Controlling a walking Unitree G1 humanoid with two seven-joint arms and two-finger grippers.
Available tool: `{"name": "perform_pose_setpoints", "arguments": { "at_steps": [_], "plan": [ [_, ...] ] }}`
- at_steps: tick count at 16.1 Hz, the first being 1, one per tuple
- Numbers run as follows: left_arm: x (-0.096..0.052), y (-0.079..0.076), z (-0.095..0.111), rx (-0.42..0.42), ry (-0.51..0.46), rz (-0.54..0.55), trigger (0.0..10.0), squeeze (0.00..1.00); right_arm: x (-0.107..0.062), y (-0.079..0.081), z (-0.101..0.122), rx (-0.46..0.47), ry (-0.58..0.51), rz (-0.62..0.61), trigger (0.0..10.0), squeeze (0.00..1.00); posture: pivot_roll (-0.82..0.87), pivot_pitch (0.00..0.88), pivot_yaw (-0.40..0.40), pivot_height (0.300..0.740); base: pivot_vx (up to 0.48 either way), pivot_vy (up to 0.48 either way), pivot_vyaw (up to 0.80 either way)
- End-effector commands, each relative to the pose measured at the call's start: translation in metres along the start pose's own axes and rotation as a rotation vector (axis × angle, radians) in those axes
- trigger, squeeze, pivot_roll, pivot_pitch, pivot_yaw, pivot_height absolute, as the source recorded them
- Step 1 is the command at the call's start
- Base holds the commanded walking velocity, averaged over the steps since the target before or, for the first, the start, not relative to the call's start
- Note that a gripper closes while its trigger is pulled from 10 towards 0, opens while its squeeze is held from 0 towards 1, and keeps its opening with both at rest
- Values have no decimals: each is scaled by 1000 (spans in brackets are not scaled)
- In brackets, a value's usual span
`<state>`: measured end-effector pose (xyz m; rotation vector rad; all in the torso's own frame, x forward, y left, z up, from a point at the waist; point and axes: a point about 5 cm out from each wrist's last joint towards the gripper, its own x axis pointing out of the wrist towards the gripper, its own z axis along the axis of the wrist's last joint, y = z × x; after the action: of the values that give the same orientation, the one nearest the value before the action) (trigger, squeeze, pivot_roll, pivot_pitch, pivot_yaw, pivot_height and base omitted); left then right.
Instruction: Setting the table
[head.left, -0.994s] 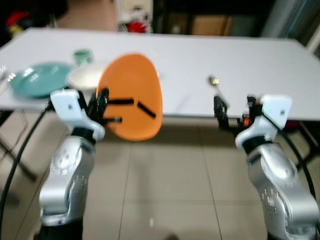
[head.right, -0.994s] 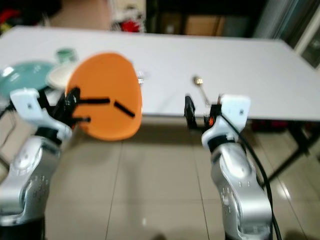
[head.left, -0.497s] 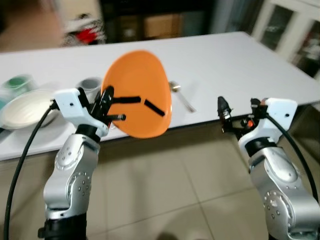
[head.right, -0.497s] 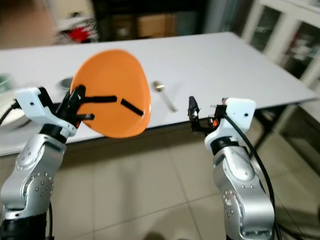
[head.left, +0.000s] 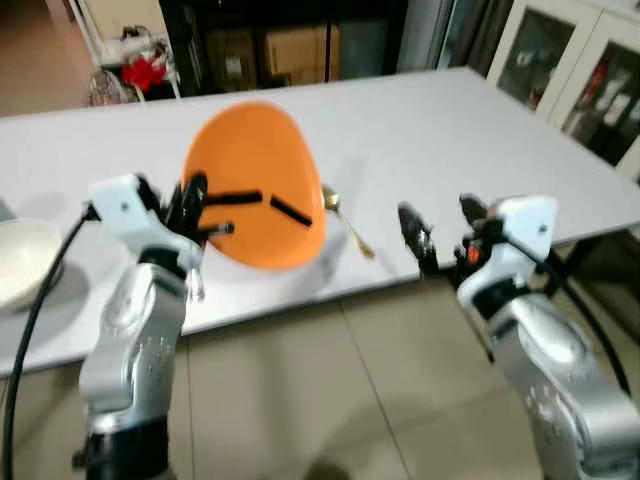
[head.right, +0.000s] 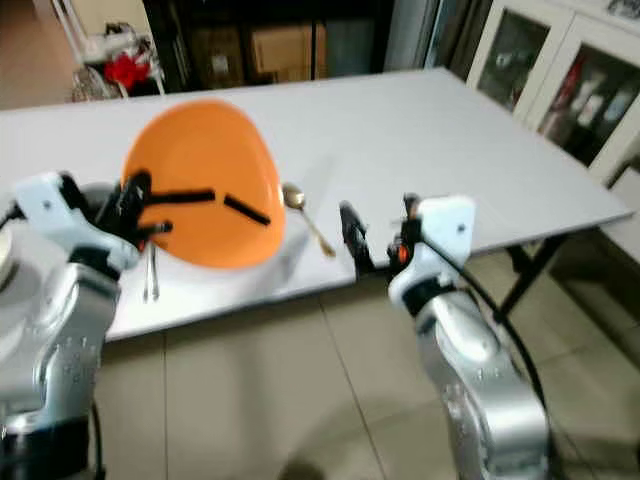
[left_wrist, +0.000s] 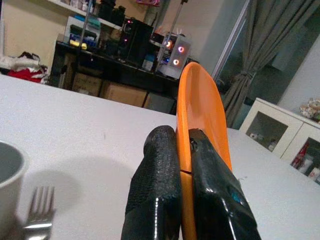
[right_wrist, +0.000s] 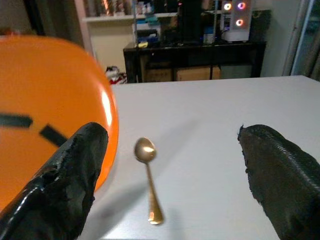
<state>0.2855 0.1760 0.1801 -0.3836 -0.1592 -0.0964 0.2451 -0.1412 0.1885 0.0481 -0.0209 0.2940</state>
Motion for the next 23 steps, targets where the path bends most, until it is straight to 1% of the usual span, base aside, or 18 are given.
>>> {"name": "perform_pose_setpoints", "arguments": {
  "at_steps": [1,2,3,5,6,8,9,10,11,12,13,15,16,18,20,22,23],
  "plan": [
    [3,-11,5,-54,-37,-35,10000,0,-2,1,1,-31,6,19,10000,0,-72,0,20,740,394,0,800],
    [5,-10,2,-92,-25,-22,10000,0,-2,2,0,-8,8,41,10000,0,-72,0,21,740,352,0,0],
    [5,-9,-1,-152,-20,-19,10000,0,-2,1,-1,-10,16,62,10000,0,-72,0,21,740,0,0,0],
    [9,-5,-5,-184,12,-9,10000,0,-3,2,-1,-16,34,126,10000,0,-74,0,29,740,0,0,0],
    [11,-1,-9,-225,37,7,10000,0,-4,3,0,-30,40,184,10000,0,-74,0,29,740,0,0,0],
    [16,3,-24,-338,126,29,10000,0,-7,6,2,-37,57,304,10000,0,-80,0,43,740,0,0,0],
    [19,4,-33,-394,168,39,10000,0,-9,8,1,-52,79,387,10000,0,-80,0,43,740,0,0,0],
    [23,6,-40,-432,203,51,10000,0,-12,10,0,-62,106,459,10000,0,-84,0,49,740,0,0,0],
    [26,6,-44,-447,229,56,10000,0,-13,10,0,-63,124,499,10000,0,-84,0,50,740,0,0,0],
    [32,3,-50,-505,264,46,10000,0,-17,10,-1,-72,158,561,10000,0,-84,0,50,740,0,0,0],
    [35,2,-52,-529,278,46,10000,0,-18,10,-2,-79,174,585,10000,0,-89,0,56,740,0,0,0],
    [40,4,-58,-550,304,80,10000,0,-21,10,-2,-80,195,610,10000,0,-94,0,61,740,0,0,0],
    [44,6,-67,-580,354,109,10000,0,-24,9,-3,-76,216,627,10000,0,-95,0,63,740,0,0,0],
    [45,5,-77,-573,396,129,10000,0,-28,8,-5,-79,238,622,10000,0,-99,0,71,740,0,0,0],
    [45,10,-85,-576,421,170,10000,0,-29,7,-6,-76,247,617,10000,0,-102,0,75,740,0,0,0],
    [46,11,-95,-649,437,178,10000,0,-32,7,-6,-73,250,618,10000,0,-108,0,81,740,0,0,0],
    [47,11,-99,-649,446,181,10000,0,-32,7,-6,-76,251,618,10000,0,-111,0,83,740,0,0,0]
  ]
}}
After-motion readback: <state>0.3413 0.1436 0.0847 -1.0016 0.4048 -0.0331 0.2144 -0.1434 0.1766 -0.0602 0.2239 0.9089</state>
